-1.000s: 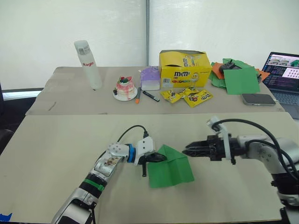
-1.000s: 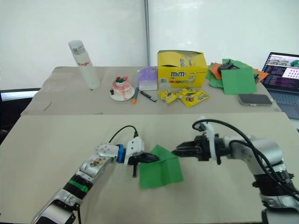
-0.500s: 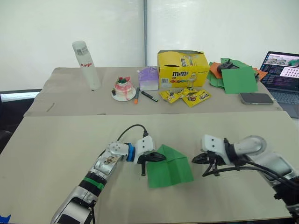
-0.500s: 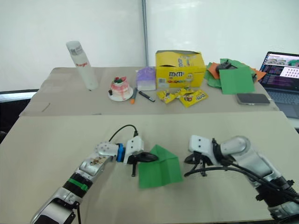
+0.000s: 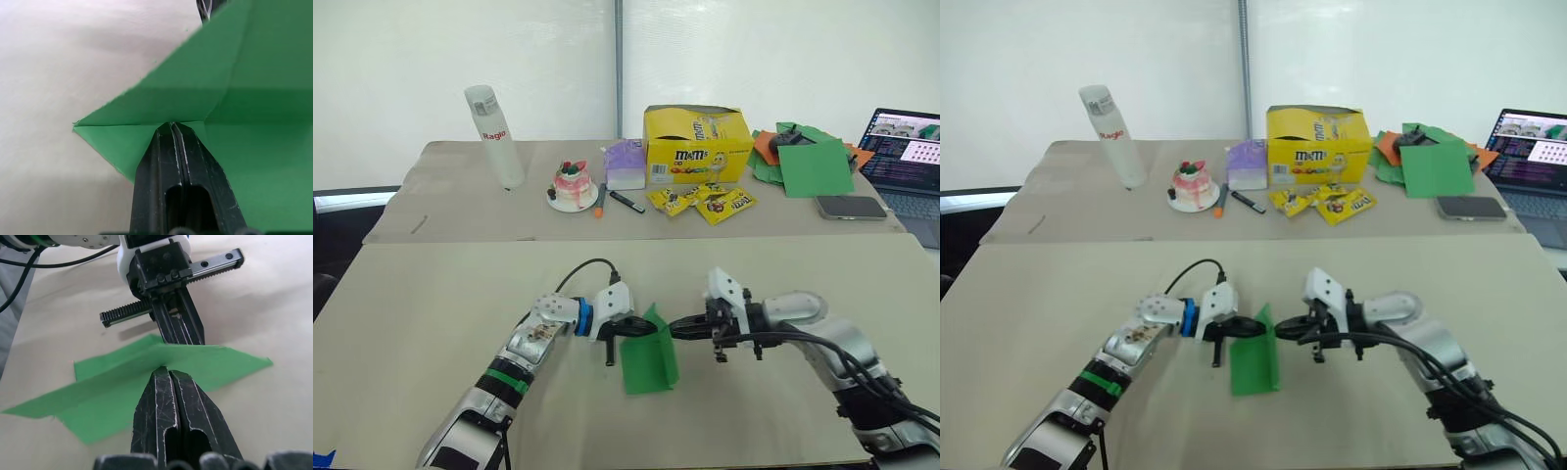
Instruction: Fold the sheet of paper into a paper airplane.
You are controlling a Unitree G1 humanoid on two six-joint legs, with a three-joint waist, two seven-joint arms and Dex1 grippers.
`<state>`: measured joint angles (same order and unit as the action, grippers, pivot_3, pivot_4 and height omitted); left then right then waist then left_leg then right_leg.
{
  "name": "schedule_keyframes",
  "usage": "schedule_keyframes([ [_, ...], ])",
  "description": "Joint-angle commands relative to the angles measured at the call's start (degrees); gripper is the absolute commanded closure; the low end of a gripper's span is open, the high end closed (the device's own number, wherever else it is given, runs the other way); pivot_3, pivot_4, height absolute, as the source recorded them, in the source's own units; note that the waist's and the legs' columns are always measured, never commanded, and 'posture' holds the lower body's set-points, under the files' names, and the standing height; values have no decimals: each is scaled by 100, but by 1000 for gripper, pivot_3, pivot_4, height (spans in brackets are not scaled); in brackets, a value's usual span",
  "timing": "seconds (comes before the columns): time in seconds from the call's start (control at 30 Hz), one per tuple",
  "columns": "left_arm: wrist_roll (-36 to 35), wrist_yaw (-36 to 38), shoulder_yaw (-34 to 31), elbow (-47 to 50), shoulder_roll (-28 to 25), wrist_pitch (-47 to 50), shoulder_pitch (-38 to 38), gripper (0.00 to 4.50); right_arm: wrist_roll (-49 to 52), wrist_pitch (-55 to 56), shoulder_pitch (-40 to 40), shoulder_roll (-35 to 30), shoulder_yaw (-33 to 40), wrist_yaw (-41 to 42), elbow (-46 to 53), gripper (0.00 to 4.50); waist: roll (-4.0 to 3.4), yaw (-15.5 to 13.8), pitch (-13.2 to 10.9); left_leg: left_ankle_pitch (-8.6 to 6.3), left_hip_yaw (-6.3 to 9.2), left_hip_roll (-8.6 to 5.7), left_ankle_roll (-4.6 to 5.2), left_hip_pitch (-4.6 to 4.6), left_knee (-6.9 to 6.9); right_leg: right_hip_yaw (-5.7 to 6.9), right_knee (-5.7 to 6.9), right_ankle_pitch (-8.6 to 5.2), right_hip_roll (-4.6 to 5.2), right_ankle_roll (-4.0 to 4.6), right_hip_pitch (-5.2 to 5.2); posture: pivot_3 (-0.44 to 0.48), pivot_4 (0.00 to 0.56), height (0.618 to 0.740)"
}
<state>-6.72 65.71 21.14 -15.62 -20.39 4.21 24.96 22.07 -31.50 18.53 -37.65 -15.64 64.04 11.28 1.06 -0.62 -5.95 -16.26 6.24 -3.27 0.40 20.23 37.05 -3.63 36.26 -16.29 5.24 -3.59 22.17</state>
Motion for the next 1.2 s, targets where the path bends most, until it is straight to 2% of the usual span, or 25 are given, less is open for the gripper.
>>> schedule_keyframes([
  [0.03,56,-91,-108,10,-113,121,5,4500,-27,31,109,361,-23,-207,-265,4472,0,0,0,0,0,0,0,-1,0,0,1,0,-1,0,0,0,150,740],
  [0.3,-80,-73,-322,66,-218,244,44,4500,-407,237,97,672,-222,-308,-846,4472,-2,12,1,1,1,-1,-2,-1,-1,0,3,1,-1,1,2,0,150,740],
  [0.47,-1155,-244,-1298,125,93,909,341,4500,-813,401,34,808,-429,-496,-1106,4472,-2,24,1,1,3,0,-2,-1,1,2,7,1,-4,1,5,0,150,740],
  [0.57,-1457,-191,-1489,304,196,1131,335,4500,-977,487,-25,852,-479,-606,-1162,4472,-3,35,3,2,5,0,-3,-2,2,4,7,1,-2,1,3,0,150,740],
  [0.73,-1290,79,-1071,656,73,1118,-19,4500,-989,428,-69,922,-328,-859,-1217,4472,-11,96,9,5,5,0,-9,-5,-4,3,8,1,-2,1,2,0,150,740],
  [1.03,-821,111,-643,739,-166,707,-486,4500,-888,567,-70,1027,-5,-1070,-1398,4472,-13,72,10,10,7,-2,-17,-5,-6,4,5,4,0,6,0,0,150,740],
  [1.2,-700,-40,-513,721,-55,649,-517,4500,-871,555,-31,1103,82,-1105,-1465,4472,-12,44,10,10,7,-2,-17,-5,-6,4,3,4,2,7,-2,0,150,740],
])
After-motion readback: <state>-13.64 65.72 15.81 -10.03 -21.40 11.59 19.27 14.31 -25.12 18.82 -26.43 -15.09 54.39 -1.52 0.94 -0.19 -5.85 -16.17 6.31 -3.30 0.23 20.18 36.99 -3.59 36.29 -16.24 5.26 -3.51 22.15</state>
